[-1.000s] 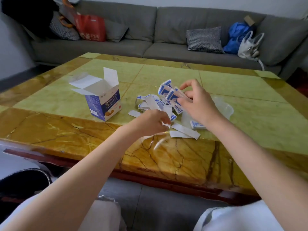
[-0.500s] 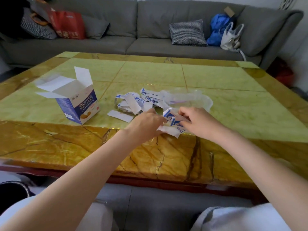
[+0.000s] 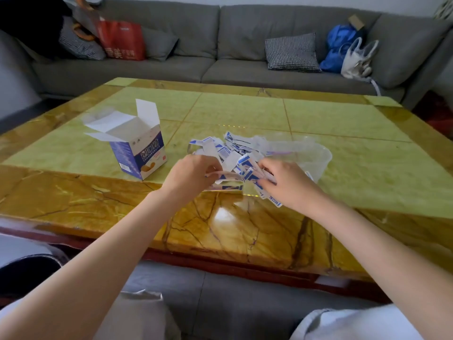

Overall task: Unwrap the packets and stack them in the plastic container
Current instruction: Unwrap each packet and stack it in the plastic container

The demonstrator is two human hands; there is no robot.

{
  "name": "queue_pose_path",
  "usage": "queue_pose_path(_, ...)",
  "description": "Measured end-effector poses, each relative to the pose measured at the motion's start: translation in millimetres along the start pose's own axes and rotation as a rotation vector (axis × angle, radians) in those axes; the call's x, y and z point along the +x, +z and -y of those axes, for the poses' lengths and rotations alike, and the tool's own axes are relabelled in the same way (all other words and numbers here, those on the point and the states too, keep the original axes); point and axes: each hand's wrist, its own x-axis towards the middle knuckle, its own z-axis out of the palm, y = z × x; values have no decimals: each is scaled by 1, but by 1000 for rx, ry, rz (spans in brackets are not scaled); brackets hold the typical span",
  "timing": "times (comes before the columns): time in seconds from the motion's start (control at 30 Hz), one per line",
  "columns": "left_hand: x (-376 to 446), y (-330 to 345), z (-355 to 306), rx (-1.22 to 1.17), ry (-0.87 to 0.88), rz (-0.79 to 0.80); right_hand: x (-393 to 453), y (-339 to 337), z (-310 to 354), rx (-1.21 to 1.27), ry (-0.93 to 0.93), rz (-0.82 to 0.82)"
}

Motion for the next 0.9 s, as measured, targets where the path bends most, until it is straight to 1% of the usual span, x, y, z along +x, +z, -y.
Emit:
queue_pose_path(0.13, -1, -8, 16, -125, -177, -87, 10, 7, 13, 77, -5, -66)
queue_pose_path(0.2, -1, -10, 21, -246, -261, -107, 16, 11, 19, 149, 25, -77)
queue_pose_path(0.27, -1, -11, 20, -440, -353, -90, 21, 15, 25, 322, 122, -65)
queue_pose_path(0.3, 0, -11, 19, -536, -390, -72, 23, 15, 27, 455, 181, -57)
queue_pose_path(0.37, 1, -12, 16, -634, -420, -33, 28, 15, 33, 696, 264, -35)
queue_pose_path(0.4, 1, -12, 14, -633, -413, -18, 30, 14, 36, 695, 257, -30)
queue_pose_path(0.47, 3, -15, 12, -491, -349, 26, 35, 13, 41, 435, 128, -30)
queue_pose_path(0.57, 4, -18, 9, -204, -263, 96, 37, 19, 47, -71, -115, -53)
queue_pose_path(0.6, 4, -19, 8, -163, -233, 109, 37, 22, 48, -201, -151, -55)
queue_pose_path(0.63, 4, -19, 7, -140, -197, 116, 37, 25, 49, -270, -166, -46)
queue_pose_path(0.77, -1, -23, 10, -111, -101, 149, 33, 27, 49, -194, -148, 89)
queue_pose_path(0.83, -3, -21, 18, -79, -63, 181, 30, 26, 43, -259, -167, 80)
queue_pose_path(0.9, -8, -17, 23, -23, -54, 283, 26, 26, 37, -327, -172, 78)
